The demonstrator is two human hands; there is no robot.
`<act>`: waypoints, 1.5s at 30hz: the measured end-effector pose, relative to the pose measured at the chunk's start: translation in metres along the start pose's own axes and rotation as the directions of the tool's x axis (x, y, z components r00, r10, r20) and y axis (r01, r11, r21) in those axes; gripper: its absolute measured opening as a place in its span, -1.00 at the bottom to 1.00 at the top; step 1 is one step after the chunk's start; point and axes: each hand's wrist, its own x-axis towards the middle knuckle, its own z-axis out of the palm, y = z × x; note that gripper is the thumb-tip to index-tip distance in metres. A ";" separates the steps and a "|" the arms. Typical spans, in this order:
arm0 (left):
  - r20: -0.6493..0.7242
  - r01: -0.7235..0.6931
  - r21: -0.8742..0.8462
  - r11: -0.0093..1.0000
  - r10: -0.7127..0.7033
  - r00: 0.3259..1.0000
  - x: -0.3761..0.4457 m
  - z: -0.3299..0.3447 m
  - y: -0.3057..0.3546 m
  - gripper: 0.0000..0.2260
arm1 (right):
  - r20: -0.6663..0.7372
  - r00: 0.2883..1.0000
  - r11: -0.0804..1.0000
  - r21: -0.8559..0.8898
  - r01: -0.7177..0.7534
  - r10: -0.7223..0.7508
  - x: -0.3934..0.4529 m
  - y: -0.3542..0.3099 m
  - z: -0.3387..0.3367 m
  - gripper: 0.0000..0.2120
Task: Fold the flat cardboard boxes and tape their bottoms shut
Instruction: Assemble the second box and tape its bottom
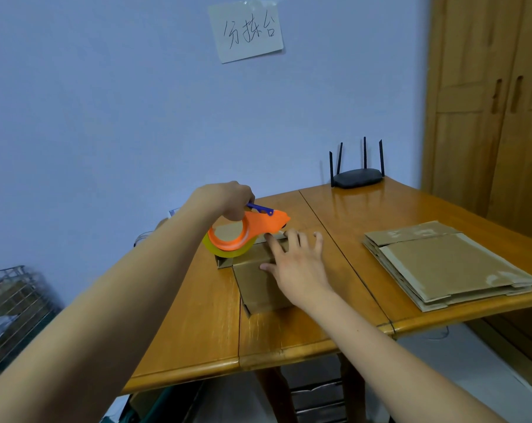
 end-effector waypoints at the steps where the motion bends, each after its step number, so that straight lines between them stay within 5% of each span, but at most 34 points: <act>1: 0.000 -0.001 0.002 1.000 0.001 1.000 0.000 0.000 0.001 -0.62 | 0.008 1.000 1.000 -0.004 0.004 -0.004 0.000 0.001 0.000 -0.46; 41: -0.020 -0.020 -0.082 0.996 0.019 1.000 -0.017 0.012 -0.008 -0.60 | 0.308 0.947 0.970 0.241 0.018 -0.094 0.014 0.012 -0.010 -0.45; 45: -0.023 -0.024 -0.087 0.996 0.022 1.000 -0.018 0.013 -0.009 -0.60 | 0.261 0.958 0.966 0.256 0.047 -0.116 0.009 0.011 -0.007 -0.45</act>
